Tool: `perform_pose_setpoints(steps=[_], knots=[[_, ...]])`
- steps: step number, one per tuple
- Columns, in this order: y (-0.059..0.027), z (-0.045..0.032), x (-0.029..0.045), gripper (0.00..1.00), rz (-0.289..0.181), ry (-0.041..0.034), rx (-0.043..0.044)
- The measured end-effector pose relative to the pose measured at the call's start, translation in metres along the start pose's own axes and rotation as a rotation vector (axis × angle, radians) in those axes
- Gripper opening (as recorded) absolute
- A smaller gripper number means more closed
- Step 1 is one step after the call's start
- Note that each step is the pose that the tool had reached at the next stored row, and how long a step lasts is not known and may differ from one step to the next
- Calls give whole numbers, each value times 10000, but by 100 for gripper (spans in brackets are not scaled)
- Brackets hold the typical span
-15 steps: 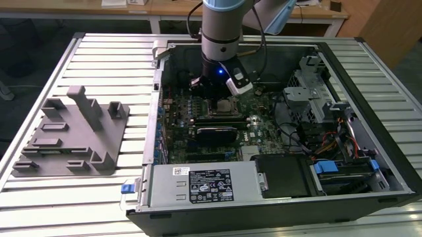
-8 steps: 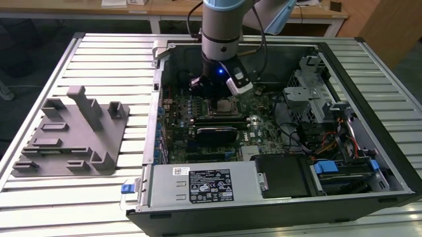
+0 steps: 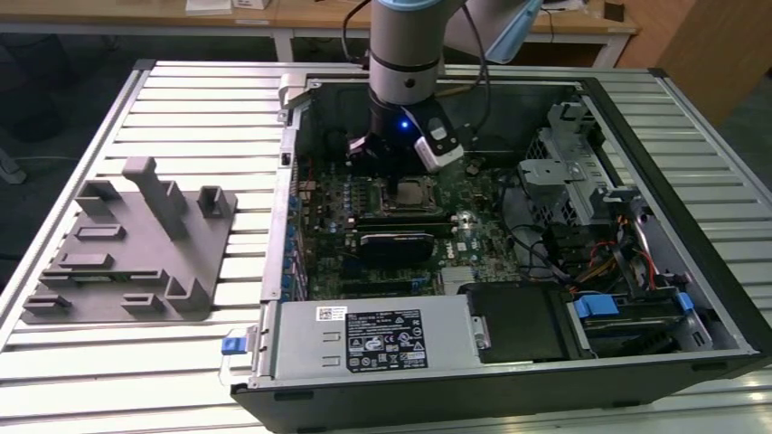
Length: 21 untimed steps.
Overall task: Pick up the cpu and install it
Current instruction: 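Close the cpu cover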
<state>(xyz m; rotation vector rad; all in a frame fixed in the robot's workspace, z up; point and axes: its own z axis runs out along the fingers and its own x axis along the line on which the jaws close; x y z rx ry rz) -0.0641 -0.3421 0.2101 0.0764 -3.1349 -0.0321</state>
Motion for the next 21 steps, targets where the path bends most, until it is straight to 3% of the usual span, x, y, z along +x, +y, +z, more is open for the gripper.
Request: perform_pose_setpoints(steps=[10,17,21], knots=[[4,-196,1,11,0,0,0],[4,-200,-12,11,-1,-2,1],[-1,-200,-109,11,1,-2,0]])
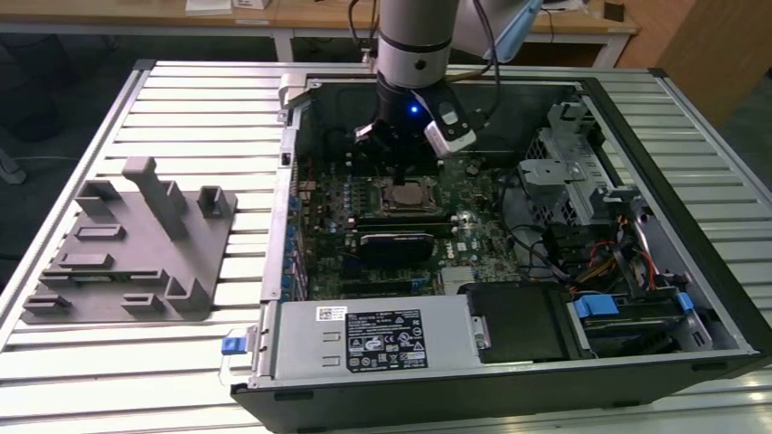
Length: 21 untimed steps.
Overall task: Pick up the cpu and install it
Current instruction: 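Close the cpu cover, then install the first cpu locking lever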
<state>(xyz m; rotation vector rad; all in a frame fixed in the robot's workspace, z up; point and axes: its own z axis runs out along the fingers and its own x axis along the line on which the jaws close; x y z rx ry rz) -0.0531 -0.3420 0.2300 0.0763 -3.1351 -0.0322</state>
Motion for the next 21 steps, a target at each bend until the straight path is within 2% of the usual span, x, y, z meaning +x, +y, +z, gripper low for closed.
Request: perform_pose_setpoints(steps=[6,10,16,21], knots=[[-8,-1,-161,11,-1,1,1],[-7,-26,-165,11,-1,0,1],[-5,-135,-165,11,-1,-1,0],[-5,-155,-165,11,-1,-1,0]])
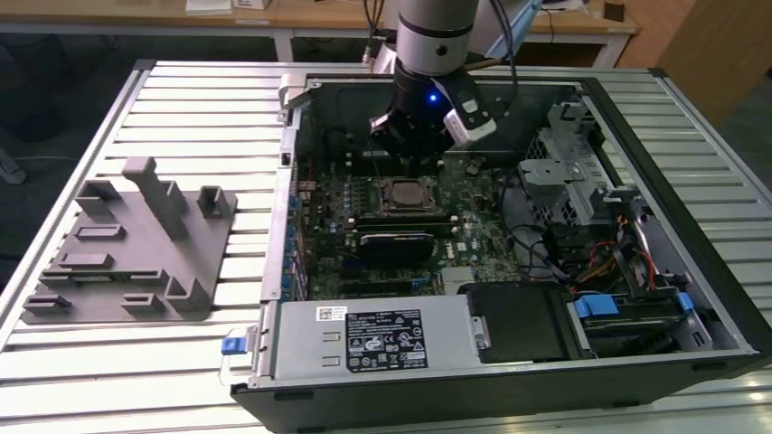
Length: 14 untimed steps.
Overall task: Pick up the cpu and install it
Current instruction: 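Install the first cpu locking lever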
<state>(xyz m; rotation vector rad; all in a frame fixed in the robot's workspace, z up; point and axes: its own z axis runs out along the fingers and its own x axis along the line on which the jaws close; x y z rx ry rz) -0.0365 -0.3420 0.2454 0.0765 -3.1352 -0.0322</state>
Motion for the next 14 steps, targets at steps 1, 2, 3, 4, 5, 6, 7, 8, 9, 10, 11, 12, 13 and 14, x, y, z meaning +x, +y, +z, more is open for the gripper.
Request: perform_pose_setpoints(steps=[1,2,3,4,5,6,7,8,9,10,11,12,13,14], knots=[[0,0,0,11,0,0,-1],[0,-1,0,11,0,0,0],[0,-1,0,11,1,0,0],[0,-2,0,11,0,0,0],[0,-2,1,11,-1,0,0],[0,-2,3,11,1,0,0],[1,-2,7,11,0,1,1],[1,-2,11,11,1,1,2],[1,-2,18,11,0,1,0],[1,-2,26,11,0,1,0],[2,-2,35,11,0,1,1],[2,-2,47,11,-1,0,0],[3,-1,59,11,0,0,0],[3,-1,72,11,1,0,0]])
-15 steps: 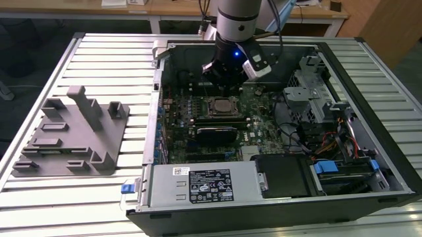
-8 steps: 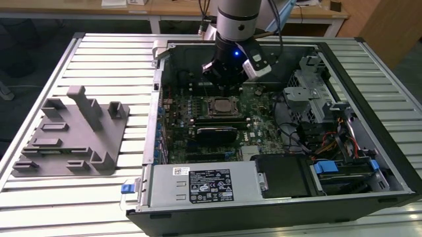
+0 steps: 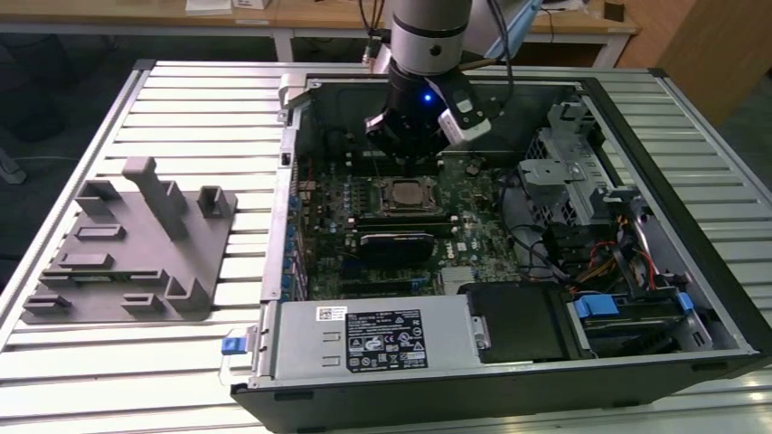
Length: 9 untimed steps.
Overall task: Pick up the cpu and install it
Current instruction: 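Install the first cpu locking lever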
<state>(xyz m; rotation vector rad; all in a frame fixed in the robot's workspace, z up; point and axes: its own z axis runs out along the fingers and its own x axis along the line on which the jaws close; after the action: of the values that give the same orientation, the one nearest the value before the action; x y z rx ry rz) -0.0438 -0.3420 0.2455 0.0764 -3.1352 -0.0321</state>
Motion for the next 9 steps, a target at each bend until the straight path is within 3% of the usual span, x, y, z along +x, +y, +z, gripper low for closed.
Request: perform_pose_setpoints(steps=[9], knots=[[6,1,129,11,0,0,1]])
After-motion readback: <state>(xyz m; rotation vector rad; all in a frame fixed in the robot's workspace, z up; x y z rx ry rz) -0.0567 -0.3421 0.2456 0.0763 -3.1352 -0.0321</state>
